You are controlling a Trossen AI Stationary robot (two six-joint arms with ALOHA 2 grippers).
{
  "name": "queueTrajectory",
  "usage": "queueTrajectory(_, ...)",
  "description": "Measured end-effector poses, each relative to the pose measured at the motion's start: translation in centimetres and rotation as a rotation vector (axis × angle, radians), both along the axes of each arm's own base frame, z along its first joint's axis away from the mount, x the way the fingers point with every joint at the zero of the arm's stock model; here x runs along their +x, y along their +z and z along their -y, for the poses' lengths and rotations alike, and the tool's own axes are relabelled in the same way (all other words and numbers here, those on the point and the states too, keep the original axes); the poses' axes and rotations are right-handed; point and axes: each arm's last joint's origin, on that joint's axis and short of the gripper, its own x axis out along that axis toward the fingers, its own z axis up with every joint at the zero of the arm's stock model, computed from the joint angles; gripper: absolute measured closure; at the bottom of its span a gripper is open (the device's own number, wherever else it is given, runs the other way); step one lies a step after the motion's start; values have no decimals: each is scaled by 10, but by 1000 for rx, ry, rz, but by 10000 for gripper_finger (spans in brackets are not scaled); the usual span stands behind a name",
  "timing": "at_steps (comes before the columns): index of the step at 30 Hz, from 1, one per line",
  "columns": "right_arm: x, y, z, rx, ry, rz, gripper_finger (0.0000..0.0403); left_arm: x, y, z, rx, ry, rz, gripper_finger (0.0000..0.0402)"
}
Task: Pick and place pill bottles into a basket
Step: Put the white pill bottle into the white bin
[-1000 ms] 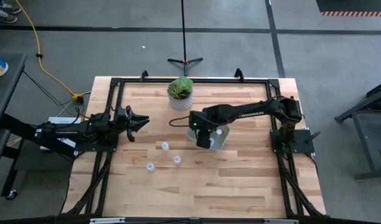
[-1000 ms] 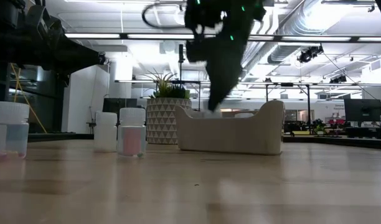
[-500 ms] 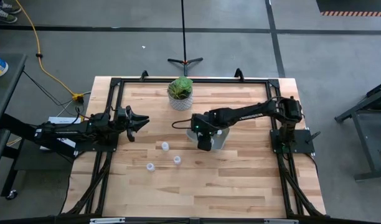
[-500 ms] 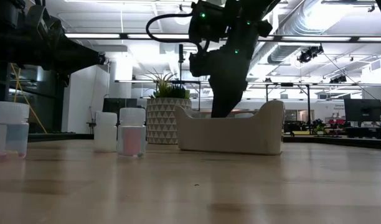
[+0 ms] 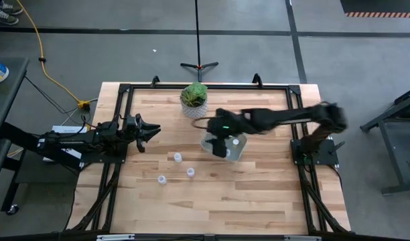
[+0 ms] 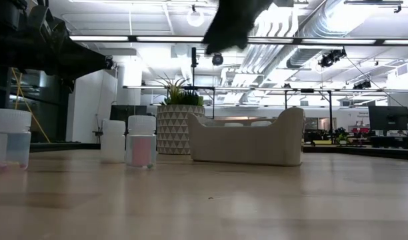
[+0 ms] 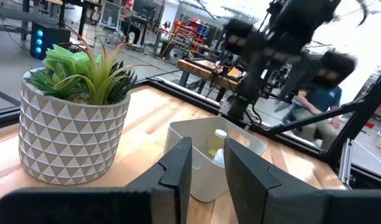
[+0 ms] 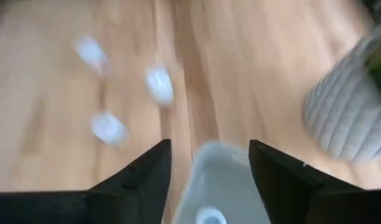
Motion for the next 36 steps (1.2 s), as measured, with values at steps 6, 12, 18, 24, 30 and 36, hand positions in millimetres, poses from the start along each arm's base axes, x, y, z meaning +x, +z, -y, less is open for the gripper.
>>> queueTrajectory(6,-89,0,-8,31,-91,266,261,0,0,0,0,0,0,273)
queueTrajectory(12,-175,-26,-8,176,-97,506,321,0,0,0,0,0,0,273)
queueTrajectory(18,-234,-55,-6,167,-105,694,382,0,0,0,0,0,0,273)
queueTrajectory(24,-262,-83,-2,131,-162,837,393,0,0,0,0,0,1,273)
queueTrajectory(30,-268,-106,1,122,-232,879,389,-1,4,0,-8,15,11,273)
queueTrajectory(36,-266,-111,2,131,-286,836,401,-4,23,-1,-60,45,171,273)
